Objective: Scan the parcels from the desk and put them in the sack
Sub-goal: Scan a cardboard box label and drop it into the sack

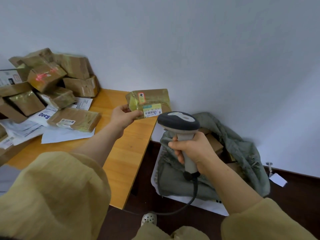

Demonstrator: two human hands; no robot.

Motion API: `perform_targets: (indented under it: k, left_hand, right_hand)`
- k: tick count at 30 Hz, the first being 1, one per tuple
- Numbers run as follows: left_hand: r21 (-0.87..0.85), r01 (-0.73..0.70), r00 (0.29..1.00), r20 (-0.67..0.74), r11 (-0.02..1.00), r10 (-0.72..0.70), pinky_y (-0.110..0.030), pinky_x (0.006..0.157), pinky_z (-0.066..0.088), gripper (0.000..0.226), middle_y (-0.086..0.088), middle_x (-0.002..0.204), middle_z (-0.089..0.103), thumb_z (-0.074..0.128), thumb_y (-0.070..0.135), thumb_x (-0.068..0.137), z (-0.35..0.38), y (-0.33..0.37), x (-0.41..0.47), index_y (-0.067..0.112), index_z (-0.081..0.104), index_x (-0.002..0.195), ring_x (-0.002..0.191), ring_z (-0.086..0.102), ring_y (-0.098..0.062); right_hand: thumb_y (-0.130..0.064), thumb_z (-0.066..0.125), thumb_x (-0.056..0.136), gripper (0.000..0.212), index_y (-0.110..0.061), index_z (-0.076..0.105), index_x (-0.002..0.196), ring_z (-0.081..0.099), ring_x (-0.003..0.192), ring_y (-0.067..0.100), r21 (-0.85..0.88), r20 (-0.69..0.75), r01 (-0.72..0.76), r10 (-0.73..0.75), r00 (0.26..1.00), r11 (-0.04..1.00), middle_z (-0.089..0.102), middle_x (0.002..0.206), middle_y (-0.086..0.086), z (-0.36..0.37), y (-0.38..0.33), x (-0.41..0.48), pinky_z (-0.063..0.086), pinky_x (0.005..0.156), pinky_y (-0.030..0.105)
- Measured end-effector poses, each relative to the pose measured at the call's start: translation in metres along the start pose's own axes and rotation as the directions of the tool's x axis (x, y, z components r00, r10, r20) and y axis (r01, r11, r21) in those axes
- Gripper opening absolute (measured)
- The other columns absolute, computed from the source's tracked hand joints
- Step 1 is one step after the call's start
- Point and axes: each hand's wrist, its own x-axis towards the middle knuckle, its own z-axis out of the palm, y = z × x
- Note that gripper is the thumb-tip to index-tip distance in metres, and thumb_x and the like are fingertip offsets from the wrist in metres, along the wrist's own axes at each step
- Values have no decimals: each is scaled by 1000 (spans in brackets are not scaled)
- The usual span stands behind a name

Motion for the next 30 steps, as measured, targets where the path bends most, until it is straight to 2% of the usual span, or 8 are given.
perform_targets:
  k: [3, 7, 9, 14, 17, 21, 26, 30]
  left_hand:
    - [39, 114, 990, 77, 993, -116, -35, 87, 55, 31, -10, 109, 66, 72, 15, 81, 14, -8, 3, 7, 59, 107, 99, 65, -23]
    - [180, 279, 937, 166, 943, -308, -29, 69, 54, 37, -8, 82, 62, 72, 23, 81, 50, -33, -1, -1, 58, 105, 69, 61, -16]
    - [252, 332, 905, 187, 909, -383, -29, 66, 51, 39, -5, 75, 58, 74, 25, 77, 76, -52, -7, 1, 57, 102, 64, 56, -15]
    - [317, 426, 819, 262, 847, -510, -26, 54, 53, 51, -13, 97, 67, 80, 21, 71, 155, -107, -22, -3, 57, 111, 79, 66, -20]
    - [371, 446, 774, 298, 815, -559, -36, 70, 59, 67, -13, 105, 65, 84, 25, 60, 206, -136, -30, 2, 53, 114, 89, 67, -25]
    - [385, 441, 759, 322, 811, -566, -43, 81, 58, 61, -14, 106, 63, 82, 23, 60, 271, -172, -35, 2, 51, 108, 94, 66, -30]
    - [382, 415, 752, 366, 826, -547, -43, 91, 53, 54, -14, 118, 62, 74, 20, 78, 336, -204, -30, 3, 51, 124, 104, 62, -30]
    - [478, 266, 772, 415, 837, -482, -41, 99, 46, 52, -16, 124, 59, 69, 25, 86, 353, -211, -27, 2, 51, 129, 114, 56, -33]
  right_hand:
    - [-7, 69, 84, 11, -3, 64, 92, 51, 44, 15, 50, -31, -40, 41, 999, 998, 60, 55, 5, -6, 7, 2, 46, 45, 26]
    - [-4, 68, 84, 9, -4, 64, 91, 51, 45, 17, 181, -144, -118, 145, 979, 976, 59, 55, 5, -27, 31, 2, 44, 46, 28]
    - [-4, 68, 84, 9, -3, 65, 92, 52, 45, 16, 238, -215, -177, 229, 949, 955, 59, 55, 5, -44, 50, 0, 45, 46, 27]
    - [0, 66, 85, 5, -1, 63, 80, 48, 39, 15, 412, -378, -262, 425, 822, 873, 56, 52, 8, -92, 97, -13, 41, 41, 24]
    - [3, 63, 85, 12, -1, 60, 74, 45, 36, 16, 497, -432, -273, 507, 746, 824, 53, 49, 8, -117, 127, -21, 39, 39, 24]
    - [5, 61, 85, 11, 0, 58, 77, 44, 34, 16, 569, -467, -270, 575, 672, 777, 52, 47, 9, -140, 160, -28, 38, 38, 23]
    - [6, 61, 85, 9, -1, 59, 80, 44, 37, 17, 607, -483, -270, 617, 621, 747, 52, 49, 9, -159, 189, -23, 37, 39, 23]
    - [5, 61, 85, 12, -2, 57, 76, 44, 36, 17, 623, -488, -260, 626, 609, 738, 52, 49, 9, -167, 197, -12, 38, 39, 22]
